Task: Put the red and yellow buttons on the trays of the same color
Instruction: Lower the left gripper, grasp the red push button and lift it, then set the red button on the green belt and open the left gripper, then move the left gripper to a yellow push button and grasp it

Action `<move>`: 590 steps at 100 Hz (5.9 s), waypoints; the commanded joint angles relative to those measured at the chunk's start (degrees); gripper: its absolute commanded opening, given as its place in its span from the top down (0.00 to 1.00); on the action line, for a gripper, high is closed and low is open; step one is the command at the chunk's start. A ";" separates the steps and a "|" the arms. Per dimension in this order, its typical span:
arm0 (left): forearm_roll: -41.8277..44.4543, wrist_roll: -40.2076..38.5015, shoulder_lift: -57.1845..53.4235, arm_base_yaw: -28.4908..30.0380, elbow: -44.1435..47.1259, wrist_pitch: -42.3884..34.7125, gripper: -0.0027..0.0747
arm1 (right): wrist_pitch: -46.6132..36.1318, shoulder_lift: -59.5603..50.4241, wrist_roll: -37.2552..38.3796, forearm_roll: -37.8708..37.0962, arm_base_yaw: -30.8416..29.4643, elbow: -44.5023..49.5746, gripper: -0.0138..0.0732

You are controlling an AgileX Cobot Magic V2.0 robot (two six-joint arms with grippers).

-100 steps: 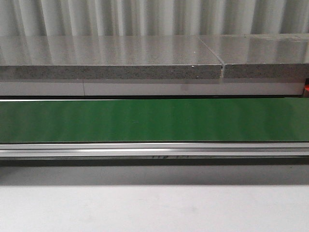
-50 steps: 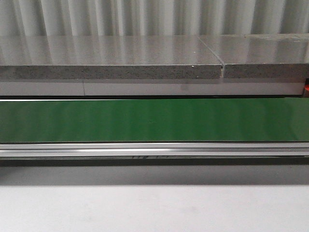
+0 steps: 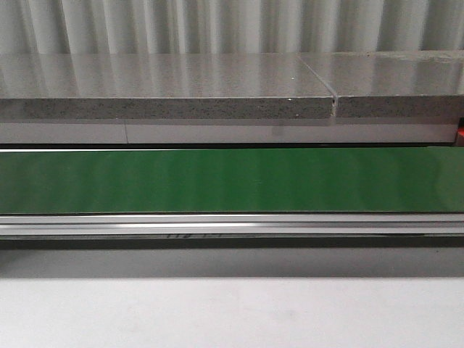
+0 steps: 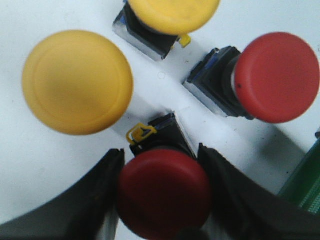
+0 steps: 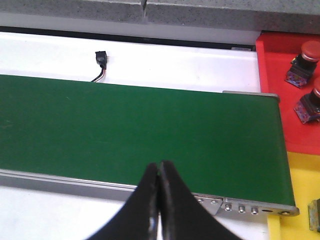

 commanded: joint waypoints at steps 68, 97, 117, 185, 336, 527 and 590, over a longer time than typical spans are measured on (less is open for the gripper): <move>-1.70 9.39 -19.03 -1.43 -4.85 11.03 0.99 | -3.55 -0.12 -0.56 0.30 0.03 -1.32 0.98; 2.11 12.17 -19.90 -10.97 -4.85 14.97 0.99 | -3.55 -0.12 -0.56 0.30 0.03 -1.32 0.98; 7.32 12.17 -19.90 -16.00 -4.85 15.39 0.99 | -3.55 -0.12 -0.56 0.30 0.03 -1.32 0.98; 7.43 12.17 -15.91 -16.36 -4.85 18.68 0.96 | -3.55 -0.12 -0.56 0.30 0.03 -1.32 0.98; 12.96 8.51 -21.22 -20.69 -9.34 19.03 0.16 | -3.55 -0.12 -0.56 0.30 0.03 -1.32 0.98; 7.77 8.51 8.03 3.54 -19.91 12.03 0.18 | -3.55 -0.12 -0.56 0.30 0.03 -1.32 0.98; 6.91 8.51 5.98 3.54 -19.91 13.79 0.96 | -3.55 -0.12 -0.56 0.30 0.03 -1.32 0.98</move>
